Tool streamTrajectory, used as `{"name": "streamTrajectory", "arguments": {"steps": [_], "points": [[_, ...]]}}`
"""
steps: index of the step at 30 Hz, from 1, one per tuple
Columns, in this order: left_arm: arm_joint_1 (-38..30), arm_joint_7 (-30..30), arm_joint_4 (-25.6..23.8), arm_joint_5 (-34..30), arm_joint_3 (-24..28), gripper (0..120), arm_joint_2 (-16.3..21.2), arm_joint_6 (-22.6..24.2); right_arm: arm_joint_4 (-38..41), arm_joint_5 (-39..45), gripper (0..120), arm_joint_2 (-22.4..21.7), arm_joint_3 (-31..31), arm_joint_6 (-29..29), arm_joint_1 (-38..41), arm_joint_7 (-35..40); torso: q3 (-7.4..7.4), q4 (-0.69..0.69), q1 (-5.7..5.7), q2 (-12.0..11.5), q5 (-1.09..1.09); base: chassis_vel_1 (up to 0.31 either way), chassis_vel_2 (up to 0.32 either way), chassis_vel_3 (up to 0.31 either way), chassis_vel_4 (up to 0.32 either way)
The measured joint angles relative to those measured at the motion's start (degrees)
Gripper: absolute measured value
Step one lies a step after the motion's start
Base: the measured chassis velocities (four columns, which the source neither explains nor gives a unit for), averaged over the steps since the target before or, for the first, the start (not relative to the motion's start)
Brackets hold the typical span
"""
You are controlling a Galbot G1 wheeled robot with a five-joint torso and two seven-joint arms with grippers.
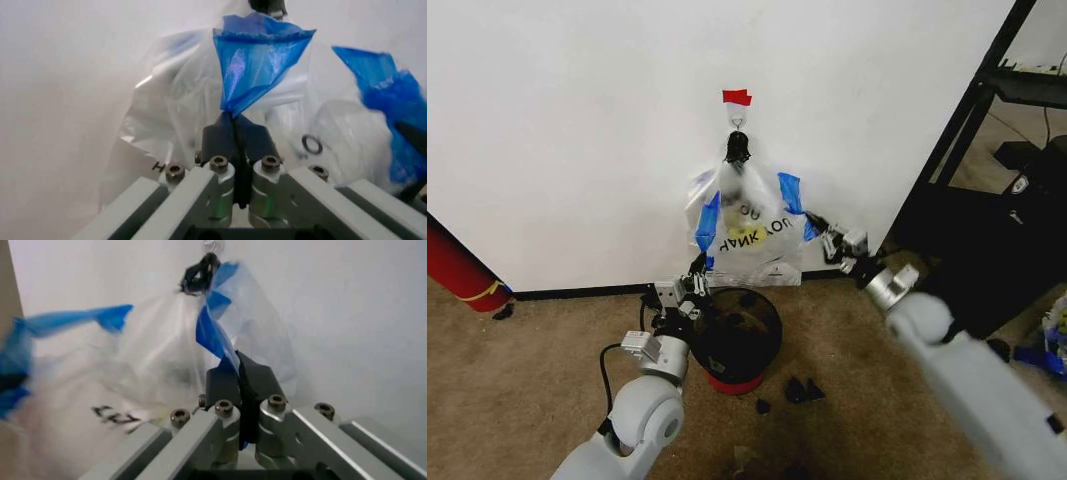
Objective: Pick up the garbage bag from the wall and place it over the trash bin.
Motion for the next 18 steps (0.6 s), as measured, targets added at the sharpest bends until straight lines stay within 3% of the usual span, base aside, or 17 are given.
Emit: {"name": "streamTrajectory", "arguments": {"steps": [7, 18], "points": [[2.4, -0.4, -2.2, -0.8, -2.3, 0, -0.8, -2.1, 5.5, 4.8, 0, 5.9, 4.9, 0.9, -10.1, -3.8, -0.01, 0.01, -0.01, 0.0, -0.01, 0.0, 0.0, 0.0, 0.0], [7.4, -1.9, -2.9, -0.8, -6.1, 0, -1.6, -4.4, 6.3, -1.0, 0, 9.8, 13.8, 7.4, -23.4, -19.3, -0.01, 0.01, -0.01, 0.0, 0.0, 0.0, 0.0, 0.0, 0.0]]}}
